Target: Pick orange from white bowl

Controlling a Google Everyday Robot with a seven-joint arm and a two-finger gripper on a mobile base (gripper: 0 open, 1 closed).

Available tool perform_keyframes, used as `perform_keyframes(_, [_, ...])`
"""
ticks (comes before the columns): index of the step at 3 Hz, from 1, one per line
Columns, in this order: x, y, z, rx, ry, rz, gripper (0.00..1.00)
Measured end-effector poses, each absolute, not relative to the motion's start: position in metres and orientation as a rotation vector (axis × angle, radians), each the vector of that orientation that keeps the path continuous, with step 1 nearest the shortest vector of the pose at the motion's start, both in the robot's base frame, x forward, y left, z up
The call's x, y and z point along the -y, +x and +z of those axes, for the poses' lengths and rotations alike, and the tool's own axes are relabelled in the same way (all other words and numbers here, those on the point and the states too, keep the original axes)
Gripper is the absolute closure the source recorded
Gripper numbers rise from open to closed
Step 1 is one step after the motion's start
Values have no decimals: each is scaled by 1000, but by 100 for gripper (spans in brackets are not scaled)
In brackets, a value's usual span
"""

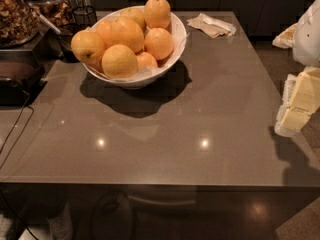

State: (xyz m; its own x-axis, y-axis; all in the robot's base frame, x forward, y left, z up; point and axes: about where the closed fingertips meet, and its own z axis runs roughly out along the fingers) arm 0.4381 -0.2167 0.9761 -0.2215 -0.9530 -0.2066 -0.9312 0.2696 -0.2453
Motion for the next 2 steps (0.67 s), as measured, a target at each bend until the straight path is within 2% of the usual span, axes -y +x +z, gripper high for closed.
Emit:
perform_keyframes(1, [217,438,976,-2232,-1724,-98,0])
perform_keyframes(2, [207,457,991,-2245,-1624,-10,0])
